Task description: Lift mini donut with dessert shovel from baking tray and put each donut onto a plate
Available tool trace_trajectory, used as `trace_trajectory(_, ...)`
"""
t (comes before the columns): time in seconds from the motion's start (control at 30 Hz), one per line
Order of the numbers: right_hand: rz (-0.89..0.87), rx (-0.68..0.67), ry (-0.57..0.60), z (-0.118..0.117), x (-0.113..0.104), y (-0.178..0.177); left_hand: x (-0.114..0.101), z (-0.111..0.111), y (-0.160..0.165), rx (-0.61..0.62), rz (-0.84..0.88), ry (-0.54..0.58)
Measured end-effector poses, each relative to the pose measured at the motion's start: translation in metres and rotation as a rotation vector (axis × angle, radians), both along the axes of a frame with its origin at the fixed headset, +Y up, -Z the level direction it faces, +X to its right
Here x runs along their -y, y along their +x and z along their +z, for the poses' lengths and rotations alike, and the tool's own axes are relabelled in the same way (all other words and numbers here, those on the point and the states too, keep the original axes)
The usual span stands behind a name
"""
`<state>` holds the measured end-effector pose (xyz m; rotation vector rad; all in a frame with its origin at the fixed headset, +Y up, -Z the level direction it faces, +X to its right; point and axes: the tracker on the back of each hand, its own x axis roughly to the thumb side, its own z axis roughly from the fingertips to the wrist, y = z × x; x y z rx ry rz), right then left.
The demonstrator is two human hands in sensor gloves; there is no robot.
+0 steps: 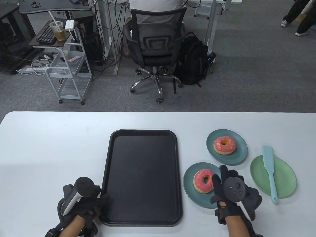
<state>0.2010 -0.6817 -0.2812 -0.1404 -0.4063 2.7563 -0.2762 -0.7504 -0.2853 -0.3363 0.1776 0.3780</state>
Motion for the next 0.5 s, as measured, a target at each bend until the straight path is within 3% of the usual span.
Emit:
trace_trajectory(0.27, 0.100, -0.246, 0.037, 0.012, 0.002, -0.114, -0.023, 0.013, 0.017, 0.089, -0.093, 0.181)
trace_trajectory(0.5, 0.291, -0.329, -0.087, 0.023, 0.033, -0.142, -0.029, 0.020, 0.025, 0.121, -0.187, 0.246)
